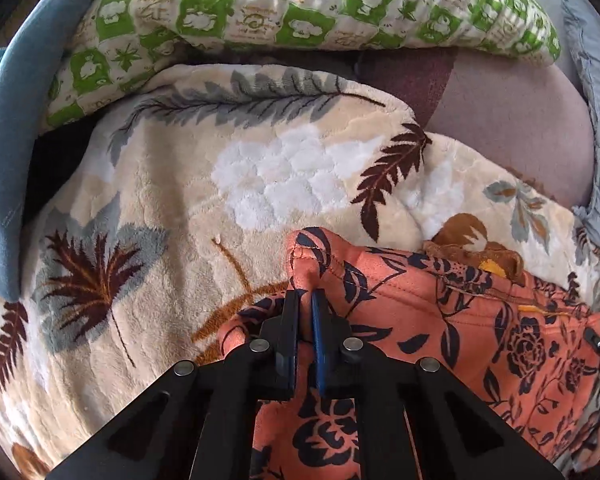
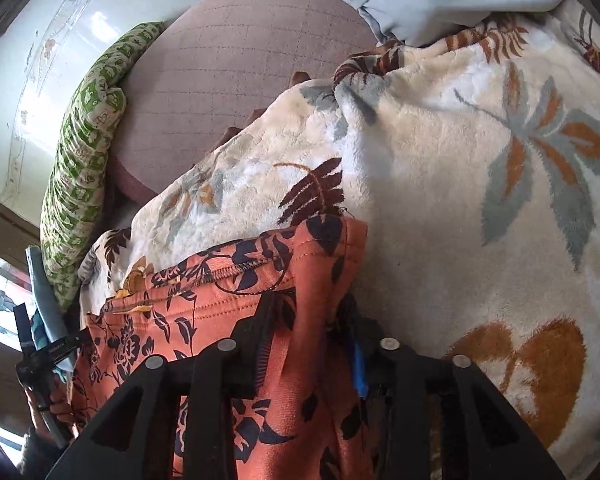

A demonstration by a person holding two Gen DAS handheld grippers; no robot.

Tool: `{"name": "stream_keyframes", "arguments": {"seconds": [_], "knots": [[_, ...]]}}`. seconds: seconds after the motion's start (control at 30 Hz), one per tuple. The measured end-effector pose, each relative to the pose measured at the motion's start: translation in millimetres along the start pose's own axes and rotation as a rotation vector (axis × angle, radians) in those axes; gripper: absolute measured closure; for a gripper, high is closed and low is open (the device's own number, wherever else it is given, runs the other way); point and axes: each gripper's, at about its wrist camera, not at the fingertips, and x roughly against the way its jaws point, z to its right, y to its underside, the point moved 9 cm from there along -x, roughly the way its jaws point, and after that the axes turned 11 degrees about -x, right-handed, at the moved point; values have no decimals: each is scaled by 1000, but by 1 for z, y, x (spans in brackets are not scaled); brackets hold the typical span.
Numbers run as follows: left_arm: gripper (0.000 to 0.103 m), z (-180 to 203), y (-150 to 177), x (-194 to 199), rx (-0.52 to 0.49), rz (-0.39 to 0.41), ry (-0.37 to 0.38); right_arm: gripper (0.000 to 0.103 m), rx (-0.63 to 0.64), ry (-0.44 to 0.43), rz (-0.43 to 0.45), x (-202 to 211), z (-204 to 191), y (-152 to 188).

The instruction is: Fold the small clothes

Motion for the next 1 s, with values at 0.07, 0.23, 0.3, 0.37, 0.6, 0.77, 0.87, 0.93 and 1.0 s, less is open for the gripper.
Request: {"name": "stream_keyframes", "arguments": {"seconds": [0.07, 0.23, 0.3, 0.37, 0.6, 0.77, 0.87, 0.93, 1.0], "knots": [[98, -9, -3, 18, 34, 89, 8, 96, 26, -88, 45, 17, -18, -5], [97, -48, 8, 4, 126, 28, -121, 96, 14, -167, 146, 37, -32, -23], [96, -48, 12, 2, 133, 19, -126, 91, -9, -32, 65, 6, -8, -17], [95, -48, 9, 16, 164, 60, -98, 78, -28, 71, 6, -10, 12, -7], [68, -30, 32, 94, 129, 200, 67, 68, 44, -83, 154, 66, -21, 4], [55, -14, 106, 72, 18, 116, 10, 64, 109, -119, 68, 68, -27, 54], [54, -19, 135, 35, -3, -2, -54, 65, 89, -1, -37, 34, 2, 78], [54, -19, 135, 46, -2, 28, -73, 66, 99, -8, -8, 36, 1, 79], [57, -19, 140, 62, 43, 21, -26, 65, 106, 29, -8, 48, -6, 80]]}}
